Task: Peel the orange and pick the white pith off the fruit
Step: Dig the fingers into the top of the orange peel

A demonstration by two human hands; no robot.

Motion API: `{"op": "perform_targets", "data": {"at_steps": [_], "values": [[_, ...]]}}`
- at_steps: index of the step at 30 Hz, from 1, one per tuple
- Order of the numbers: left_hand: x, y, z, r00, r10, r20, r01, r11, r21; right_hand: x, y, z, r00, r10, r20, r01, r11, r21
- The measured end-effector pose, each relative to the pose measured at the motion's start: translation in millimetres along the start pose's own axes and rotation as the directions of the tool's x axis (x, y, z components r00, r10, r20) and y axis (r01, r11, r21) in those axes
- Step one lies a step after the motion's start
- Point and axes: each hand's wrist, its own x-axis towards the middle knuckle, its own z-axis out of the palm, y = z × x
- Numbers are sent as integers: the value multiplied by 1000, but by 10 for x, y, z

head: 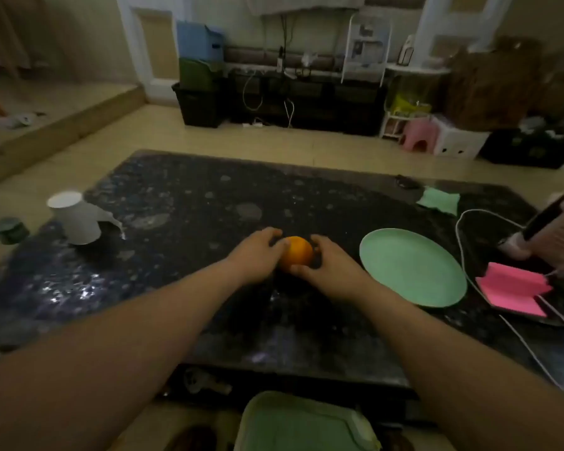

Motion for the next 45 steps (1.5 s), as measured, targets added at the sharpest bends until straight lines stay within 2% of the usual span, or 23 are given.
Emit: {"op": "perform_targets", "data": {"at_steps": [3,5,9,11,15,19,22,25,32,38,41,45], "values": [[397,-22,101,962,-142,231,183,968,-169,417,12,52,990,-17,139,16,1000,5],[486,-46,80,922,-172,346,282,912,-298,551,51,54,983,-39,178,36,999,24],[279,-55,-27,839,-205,503,486,698,-526,365,79,-66,971,-93,219,81,995,63],[120,-4,-66,818,-198,539,520,654,-549,173,31,-174,962,-117,246,97,991,91],[-137,131,-100,784,-135,605,533,645,-547,-58,53,-251,955,-158,253,133,985,114],[-208,54,139,861,-132,491,453,637,-624,-168,213,-91,980,-117,159,91,983,161],[-303,64,324,882,-193,429,454,587,-670,-251,282,58,995,-62,82,45,979,200],[-459,138,377,887,-215,409,455,554,-697,-425,291,106,997,-23,73,3,963,268],[-489,322,365,899,-237,368,433,603,-670,-565,268,22,992,-45,117,-30,819,573],[-399,185,427,902,-192,385,430,447,-784,-387,111,-31,993,7,118,-84,745,662],[-284,229,523,905,-161,394,421,480,-770,-357,155,-13,998,56,35,-65,732,678],[-143,332,621,945,-135,297,317,588,-744,-270,182,-21,991,129,-34,-64,682,729]]}}
